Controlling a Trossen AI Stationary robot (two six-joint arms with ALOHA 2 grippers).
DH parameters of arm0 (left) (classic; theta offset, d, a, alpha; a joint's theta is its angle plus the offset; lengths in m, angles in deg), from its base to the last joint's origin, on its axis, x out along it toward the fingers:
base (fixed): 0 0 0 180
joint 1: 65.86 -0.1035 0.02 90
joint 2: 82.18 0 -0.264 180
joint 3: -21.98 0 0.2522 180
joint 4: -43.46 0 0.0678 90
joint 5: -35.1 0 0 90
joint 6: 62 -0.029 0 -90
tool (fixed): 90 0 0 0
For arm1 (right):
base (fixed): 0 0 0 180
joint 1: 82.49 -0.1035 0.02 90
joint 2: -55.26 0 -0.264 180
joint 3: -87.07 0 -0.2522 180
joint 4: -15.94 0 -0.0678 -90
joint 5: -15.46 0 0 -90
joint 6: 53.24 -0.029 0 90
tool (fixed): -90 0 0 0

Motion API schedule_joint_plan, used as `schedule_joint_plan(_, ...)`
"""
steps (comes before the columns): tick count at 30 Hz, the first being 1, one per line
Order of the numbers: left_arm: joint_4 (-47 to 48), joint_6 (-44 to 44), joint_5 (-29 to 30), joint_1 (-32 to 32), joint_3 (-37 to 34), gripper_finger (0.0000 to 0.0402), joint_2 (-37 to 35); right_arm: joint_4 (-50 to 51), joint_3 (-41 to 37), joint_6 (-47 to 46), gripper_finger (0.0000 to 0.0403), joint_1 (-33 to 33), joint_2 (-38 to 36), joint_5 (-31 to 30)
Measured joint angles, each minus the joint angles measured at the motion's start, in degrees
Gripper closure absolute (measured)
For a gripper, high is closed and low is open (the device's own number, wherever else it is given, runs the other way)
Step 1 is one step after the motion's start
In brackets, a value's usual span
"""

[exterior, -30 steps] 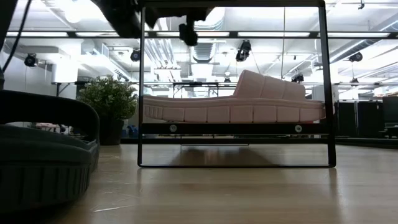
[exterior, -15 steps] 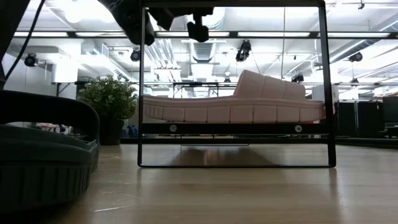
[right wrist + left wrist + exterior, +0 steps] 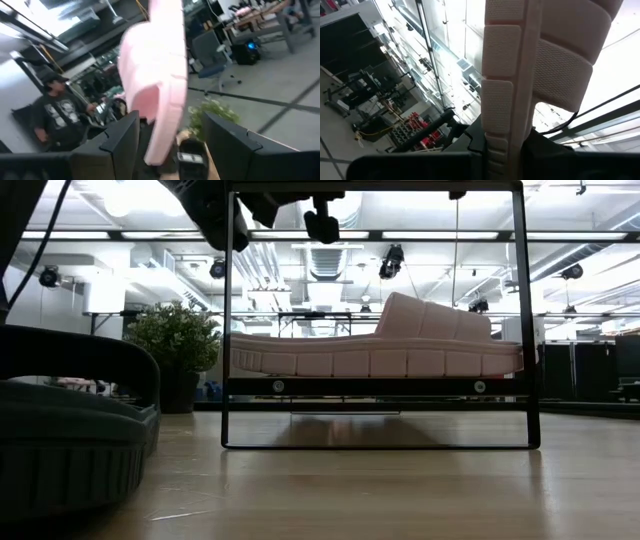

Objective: Pick and place slides into the shelf
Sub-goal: Put the pink slide on the shelf

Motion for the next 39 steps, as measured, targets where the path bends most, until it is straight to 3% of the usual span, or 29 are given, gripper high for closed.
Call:
schedule_joint_plan(18,0.4,0.0,-0.9,0.0,-0.2,0.0377,-0.1,-0.4,4.5,1.3,0.0197,0.1,9.8,2.4)
schedule_joint_plan(32,0.0,1.4,-1.5,0.0,-0.2,0.0377,-0.1,2.2,8.7,4.3,0.0198,2.4,12.5,2.0)
schedule_joint_plan(39,0.0,1.4,-2.0,0.0,-0.2,0.0377,-0.1,2.2,8.6,5.3,0.0228,3.3,12.6,2.2)
